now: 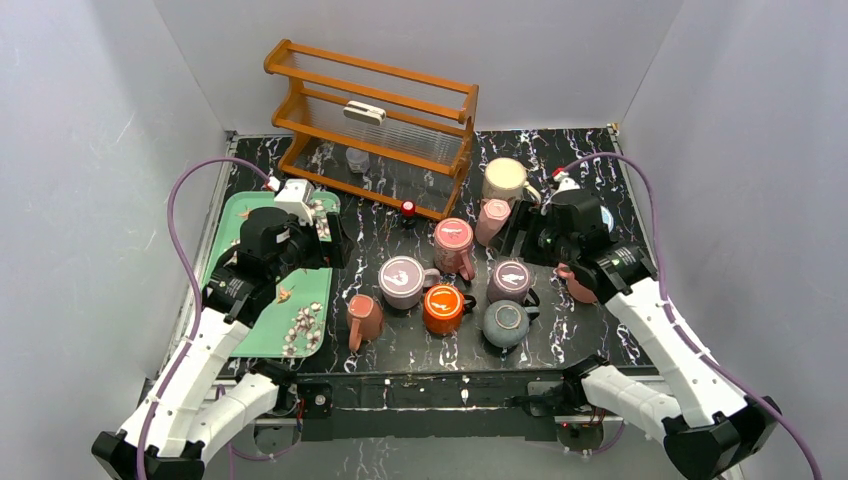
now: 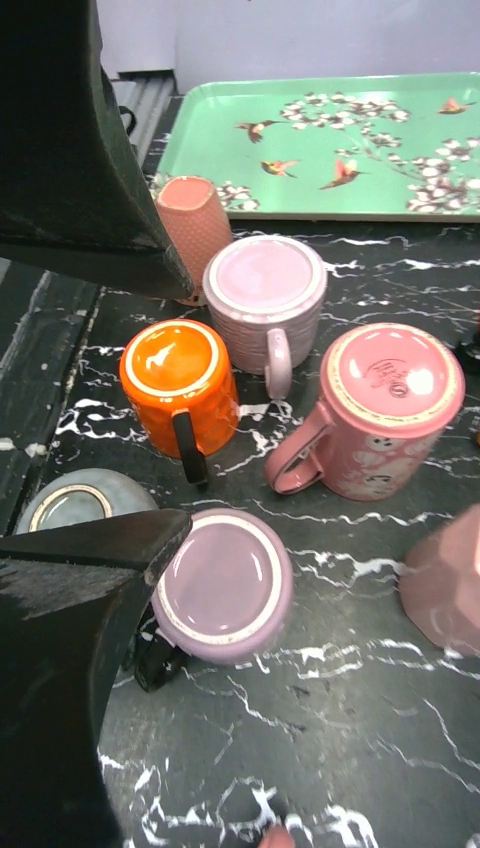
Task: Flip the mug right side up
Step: Turn over the cup at the center of the board.
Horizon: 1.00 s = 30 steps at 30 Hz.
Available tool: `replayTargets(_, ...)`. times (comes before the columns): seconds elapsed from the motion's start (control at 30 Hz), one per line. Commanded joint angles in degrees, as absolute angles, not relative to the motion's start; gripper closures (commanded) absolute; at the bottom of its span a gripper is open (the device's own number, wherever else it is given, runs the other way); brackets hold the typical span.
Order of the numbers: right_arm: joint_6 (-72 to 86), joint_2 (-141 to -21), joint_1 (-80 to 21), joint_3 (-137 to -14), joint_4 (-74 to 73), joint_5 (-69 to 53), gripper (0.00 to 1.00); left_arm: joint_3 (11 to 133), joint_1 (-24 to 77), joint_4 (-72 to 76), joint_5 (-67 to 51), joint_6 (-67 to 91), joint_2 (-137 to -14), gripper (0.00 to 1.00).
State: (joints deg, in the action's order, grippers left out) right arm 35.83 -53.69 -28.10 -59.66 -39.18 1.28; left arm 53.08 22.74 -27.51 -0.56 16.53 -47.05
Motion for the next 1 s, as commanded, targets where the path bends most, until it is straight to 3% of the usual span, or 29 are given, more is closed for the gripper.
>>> replayTargets(0.0, 34.69, -54.57, -28.17, -57.49, -34.45, -5.39, 0.18, 53.17, 22.94, -27.93, 0.0, 17.13, -45.81, 0.02)
replayTargets(0.33, 30.41, -59.15, -30.35, -54.51, -28.2, -2.15, 0.31, 47.75, 22.93, -25.22, 1.06, 15.87, -42.34, 0.02)
replayTargets(0.97, 19.84, -74.86, -40.87, -51.93, -11.45, 12.31, 0.39, 43.07, 23.31, -22.47, 2.48, 14.51, -39.87, 0.02)
